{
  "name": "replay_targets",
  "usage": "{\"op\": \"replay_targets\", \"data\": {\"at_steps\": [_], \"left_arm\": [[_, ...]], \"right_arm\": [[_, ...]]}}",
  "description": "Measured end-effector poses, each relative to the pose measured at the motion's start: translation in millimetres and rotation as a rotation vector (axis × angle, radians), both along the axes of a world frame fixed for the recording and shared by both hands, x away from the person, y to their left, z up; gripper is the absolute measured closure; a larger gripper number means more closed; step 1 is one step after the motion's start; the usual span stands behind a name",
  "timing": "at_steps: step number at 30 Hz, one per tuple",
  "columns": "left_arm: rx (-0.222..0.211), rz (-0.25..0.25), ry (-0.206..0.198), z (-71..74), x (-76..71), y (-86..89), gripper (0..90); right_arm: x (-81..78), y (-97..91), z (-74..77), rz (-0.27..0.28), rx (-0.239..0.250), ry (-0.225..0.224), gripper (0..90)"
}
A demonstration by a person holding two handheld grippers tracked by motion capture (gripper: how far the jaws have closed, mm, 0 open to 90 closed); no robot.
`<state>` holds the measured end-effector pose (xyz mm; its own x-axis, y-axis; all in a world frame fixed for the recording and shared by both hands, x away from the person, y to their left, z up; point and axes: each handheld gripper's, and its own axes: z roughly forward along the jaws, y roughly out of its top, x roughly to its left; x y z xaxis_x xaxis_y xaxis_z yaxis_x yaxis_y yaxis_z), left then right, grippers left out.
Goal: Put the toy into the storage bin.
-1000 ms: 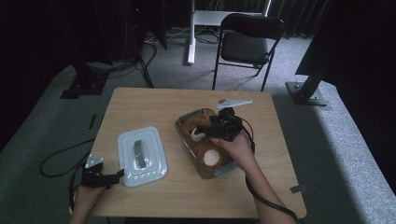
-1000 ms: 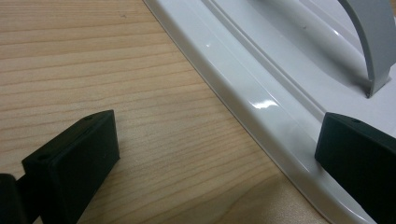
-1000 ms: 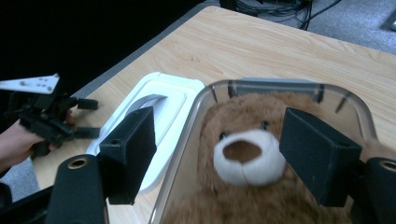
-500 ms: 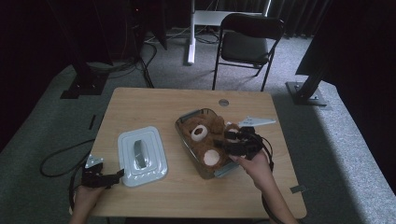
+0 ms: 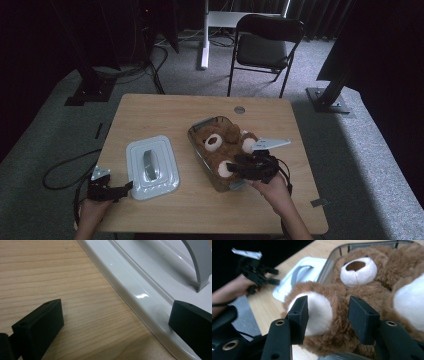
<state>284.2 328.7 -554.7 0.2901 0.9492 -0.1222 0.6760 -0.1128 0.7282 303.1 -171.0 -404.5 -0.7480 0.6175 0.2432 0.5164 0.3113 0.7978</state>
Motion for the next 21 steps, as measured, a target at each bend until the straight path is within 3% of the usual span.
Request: {"op": "replay_targets", "data": {"at_steps": [7, 11, 13, 15, 18, 21], "left_arm": [[-0.001, 0.000, -0.001, -0.1, 0.0, 0.0, 0.5], [-0.001, 0.000, -0.001, -0.1, 0.0, 0.0, 0.5], [-0.002, 0.000, -0.001, -0.1, -0.2, 0.0, 0.5], [-0.001, 0.000, -0.001, -0.1, -0.1, 0.0, 0.5], [0.000, 0.001, -0.001, 0.0, 0.7, -0.1, 0.5], [0.003, -0.001, 0.001, 0.1, 0.2, 0.0, 0.5]], "right_arm": [[11.2, 10.7, -14.4, 0.027, -0.040, 0.015, 65.0], [19.8, 14.9, -25.0, 0.038, -0.076, 0.041, 68.3], [21.7, 12.6, -25.9, 0.035, -0.057, 0.053, 68.2], [22.4, 12.5, -25.7, 0.040, -0.069, 0.048, 68.3], [29.0, 21.9, -24.1, 0.049, -0.136, 0.054, 68.8], [43.0, 27.3, -26.2, 0.095, -0.182, 0.107, 68.9]]}}
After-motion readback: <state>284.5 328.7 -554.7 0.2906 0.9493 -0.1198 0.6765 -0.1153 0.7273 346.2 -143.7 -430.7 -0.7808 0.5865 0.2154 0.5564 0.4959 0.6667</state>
